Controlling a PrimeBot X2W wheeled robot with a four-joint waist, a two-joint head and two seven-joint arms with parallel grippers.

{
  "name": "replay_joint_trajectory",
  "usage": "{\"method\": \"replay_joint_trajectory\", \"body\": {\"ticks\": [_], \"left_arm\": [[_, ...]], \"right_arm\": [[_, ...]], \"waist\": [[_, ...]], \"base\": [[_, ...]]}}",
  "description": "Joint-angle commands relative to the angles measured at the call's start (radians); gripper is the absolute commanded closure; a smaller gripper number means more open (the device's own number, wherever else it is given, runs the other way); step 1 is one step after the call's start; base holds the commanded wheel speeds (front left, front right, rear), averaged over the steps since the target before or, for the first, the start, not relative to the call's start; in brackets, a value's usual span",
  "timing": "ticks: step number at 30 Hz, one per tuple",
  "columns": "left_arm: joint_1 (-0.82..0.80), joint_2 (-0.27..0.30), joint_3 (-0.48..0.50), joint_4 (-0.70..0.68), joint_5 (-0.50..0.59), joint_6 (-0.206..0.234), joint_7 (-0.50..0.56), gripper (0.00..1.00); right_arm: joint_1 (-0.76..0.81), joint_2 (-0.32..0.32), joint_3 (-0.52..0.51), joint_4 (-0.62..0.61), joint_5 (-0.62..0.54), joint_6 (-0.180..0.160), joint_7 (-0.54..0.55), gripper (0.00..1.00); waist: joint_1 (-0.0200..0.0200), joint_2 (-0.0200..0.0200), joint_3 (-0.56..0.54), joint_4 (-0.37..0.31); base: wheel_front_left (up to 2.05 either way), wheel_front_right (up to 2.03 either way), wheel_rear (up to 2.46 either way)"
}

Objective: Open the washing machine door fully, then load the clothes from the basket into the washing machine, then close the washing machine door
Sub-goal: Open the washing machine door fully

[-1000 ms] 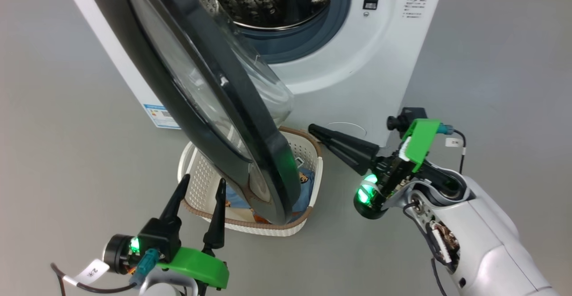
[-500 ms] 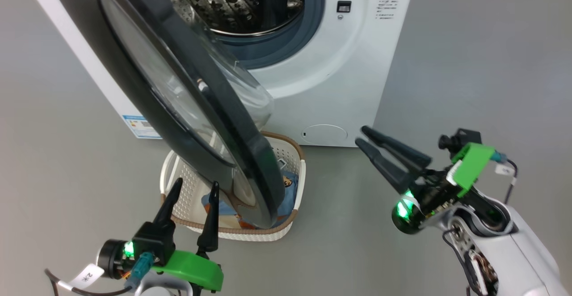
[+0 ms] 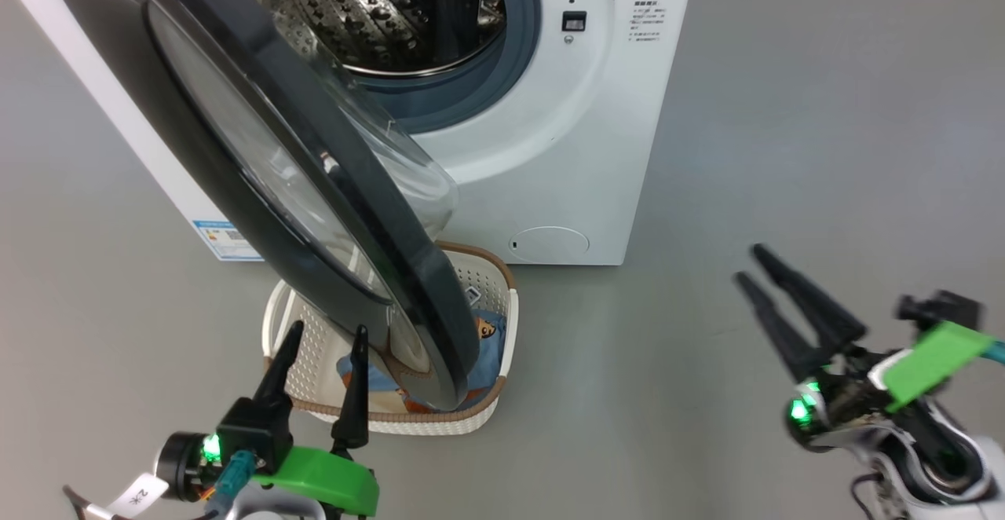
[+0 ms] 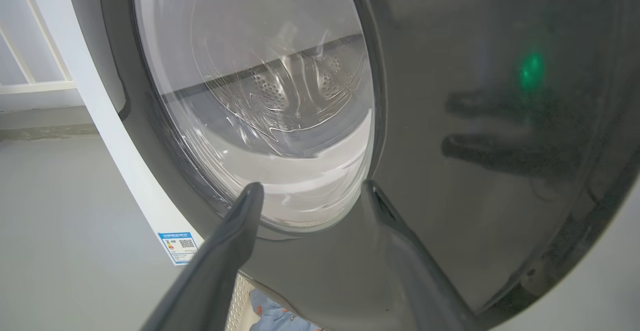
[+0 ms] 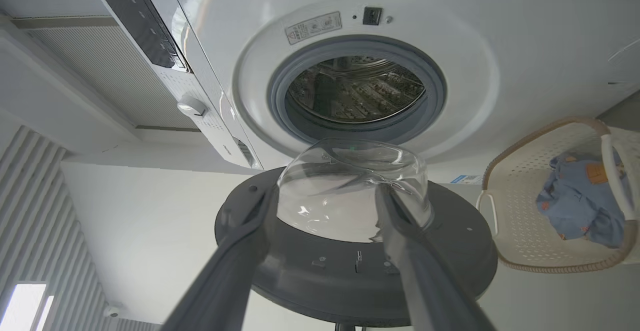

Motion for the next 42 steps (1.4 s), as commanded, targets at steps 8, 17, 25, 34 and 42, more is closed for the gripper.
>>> {"method": "replay_joint_trajectory", "body": {"ticks": [8, 17, 25, 34, 42], "left_arm": [[0.010, 0.017, 0.062, -0.036, 0.018, -0.002, -0.009, 0.00], [0.031, 0.017, 0.072, -0.032, 0.022, -0.012, -0.009, 0.00], [0.053, 0.017, 0.074, -0.026, 0.022, -0.016, -0.009, 0.00], [0.072, 0.017, 0.073, -0.019, 0.021, -0.019, -0.009, 0.00], [0.082, 0.017, 0.076, -0.017, 0.023, -0.022, -0.009, 0.00]], "right_arm": [[0.098, -0.040, -0.102, -0.159, -0.277, 0.003, -0.225, 0.00], [0.163, -0.166, -0.060, -0.197, -0.711, 0.003, -0.599, 0.00], [0.177, -0.156, -0.130, -0.160, -1.169, 0.003, -0.728, 0.00], [0.284, -0.014, -0.183, -0.152, -1.533, 0.003, -0.729, 0.00], [0.340, 0.058, -0.213, -0.124, -1.640, 0.003, -0.729, 0.00]], "waist": [[0.0000, 0.0000, -0.014, -0.015], [0.0000, 0.0000, -0.038, -0.022], [0.0000, 0.0000, -0.069, -0.022], [0.0000, 0.0000, -0.098, -0.016], [0.0000, 0.0000, -0.112, -0.018]], "base": [[0.00, 0.00, 0.00], [0.00, 0.00, 0.00], [0.00, 0.00, 0.00], [0.00, 0.00, 0.00], [0.00, 0.00, 0.00]]}}
